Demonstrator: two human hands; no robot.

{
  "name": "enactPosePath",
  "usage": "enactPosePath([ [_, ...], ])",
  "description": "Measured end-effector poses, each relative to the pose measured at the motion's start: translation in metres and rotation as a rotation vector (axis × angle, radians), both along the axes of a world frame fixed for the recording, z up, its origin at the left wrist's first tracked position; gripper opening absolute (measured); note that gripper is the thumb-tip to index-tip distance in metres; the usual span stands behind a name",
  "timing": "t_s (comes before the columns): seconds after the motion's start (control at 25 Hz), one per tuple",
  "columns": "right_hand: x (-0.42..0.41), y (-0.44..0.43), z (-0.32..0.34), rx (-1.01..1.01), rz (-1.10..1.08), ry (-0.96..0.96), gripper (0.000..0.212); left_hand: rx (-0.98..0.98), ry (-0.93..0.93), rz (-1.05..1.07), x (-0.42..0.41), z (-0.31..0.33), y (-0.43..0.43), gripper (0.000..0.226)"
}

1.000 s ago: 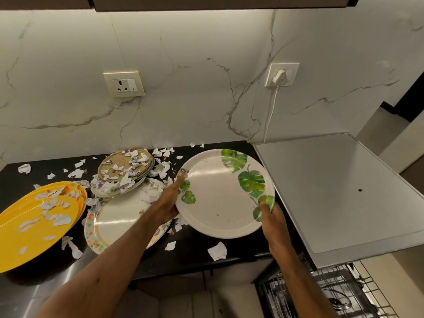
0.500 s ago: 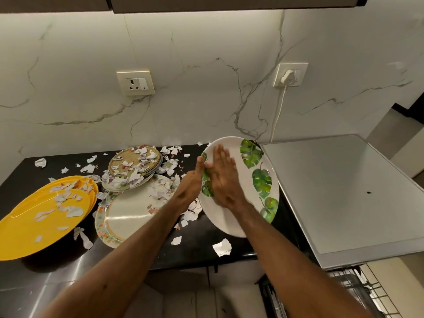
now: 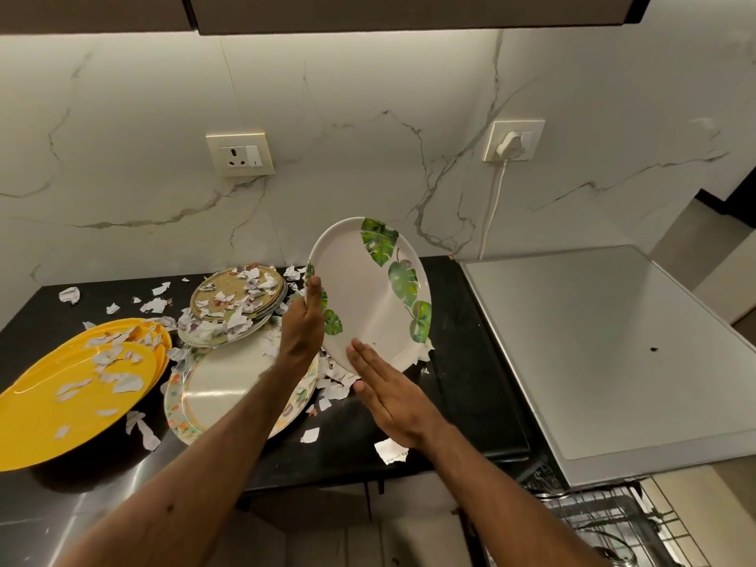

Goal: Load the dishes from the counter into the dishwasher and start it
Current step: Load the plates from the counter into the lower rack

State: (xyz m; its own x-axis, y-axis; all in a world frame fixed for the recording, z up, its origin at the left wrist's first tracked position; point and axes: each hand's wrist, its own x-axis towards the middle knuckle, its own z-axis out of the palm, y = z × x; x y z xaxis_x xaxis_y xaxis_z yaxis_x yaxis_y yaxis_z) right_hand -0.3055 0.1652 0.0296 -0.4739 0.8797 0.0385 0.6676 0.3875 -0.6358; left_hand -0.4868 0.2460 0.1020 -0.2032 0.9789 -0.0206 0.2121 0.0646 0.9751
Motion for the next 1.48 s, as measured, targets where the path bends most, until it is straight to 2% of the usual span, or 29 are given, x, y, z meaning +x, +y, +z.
enactPosePath([
  [0.16, 0.033, 0.005, -0.021, -0.002, -0.074, -0.182, 0.061, 0.005, -0.025, 0.047, 0.000, 0.000, 0.002, 0.052],
  [0.24, 0.044, 0.013, -0.034, -0.056, -0.254, -0.250, 0.075, 0.003, 0.031, 0.046, -0.003, -0.006, 0.006, 0.047],
  [0.32, 0.048, 0.023, -0.039, -0.122, -0.441, -0.216, 0.088, -0.008, 0.078, 0.044, -0.007, -0.012, 0.009, 0.045],
  [0.4, 0.042, 0.029, -0.034, -0.111, -0.506, -0.110, 0.081, -0.032, 0.076, 0.027, -0.010, -0.015, 0.012, 0.038],
  [0.52, 0.011, 0.031, -0.003, -0.167, -0.440, 0.187, 0.072, -0.071, 0.037, -0.066, -0.007, -0.018, 0.009, 0.020],
  [0.6, -0.019, 0.031, 0.026, -0.220, -0.355, 0.442, 0.064, -0.103, -0.036, -0.131, 0.000, -0.021, 0.005, 0.018],
  [0.68, -0.044, 0.030, 0.047, -0.221, -0.265, 0.582, 0.058, -0.089, -0.108, -0.154, 0.007, -0.023, 0.004, 0.024],
  [0.84, -0.062, 0.020, 0.050, -0.173, -0.183, 0.480, 0.057, -0.051, -0.141, -0.052, 0.016, -0.019, 0.007, 0.037],
  [0.96, -0.052, 0.012, 0.030, -0.156, -0.134, 0.358, 0.054, -0.043, -0.177, 0.070, 0.009, -0.019, 0.008, 0.038],
  [1.04, -0.038, 0.007, 0.014, -0.159, -0.117, 0.259, 0.055, -0.006, -0.136, 0.098, 0.002, -0.021, 0.008, 0.036],
  [1.16, -0.016, 0.004, -0.007, -0.144, -0.176, 0.196, 0.057, 0.016, -0.132, 0.115, -0.006, -0.018, 0.006, 0.029],
  [1.28, -0.001, 0.012, -0.021, -0.157, -0.259, 0.167, 0.064, -0.002, -0.121, 0.106, -0.019, -0.014, 0.007, 0.032],
  [1.4, 0.013, 0.034, -0.025, -0.185, -0.420, 0.110, 0.081, -0.059, -0.116, 0.047, -0.033, -0.009, 0.005, 0.035],
  [1.48, 0.011, 0.046, -0.014, -0.122, -0.406, 0.054, 0.082, -0.091, -0.100, -0.014, -0.036, -0.011, 0.004, 0.040],
])
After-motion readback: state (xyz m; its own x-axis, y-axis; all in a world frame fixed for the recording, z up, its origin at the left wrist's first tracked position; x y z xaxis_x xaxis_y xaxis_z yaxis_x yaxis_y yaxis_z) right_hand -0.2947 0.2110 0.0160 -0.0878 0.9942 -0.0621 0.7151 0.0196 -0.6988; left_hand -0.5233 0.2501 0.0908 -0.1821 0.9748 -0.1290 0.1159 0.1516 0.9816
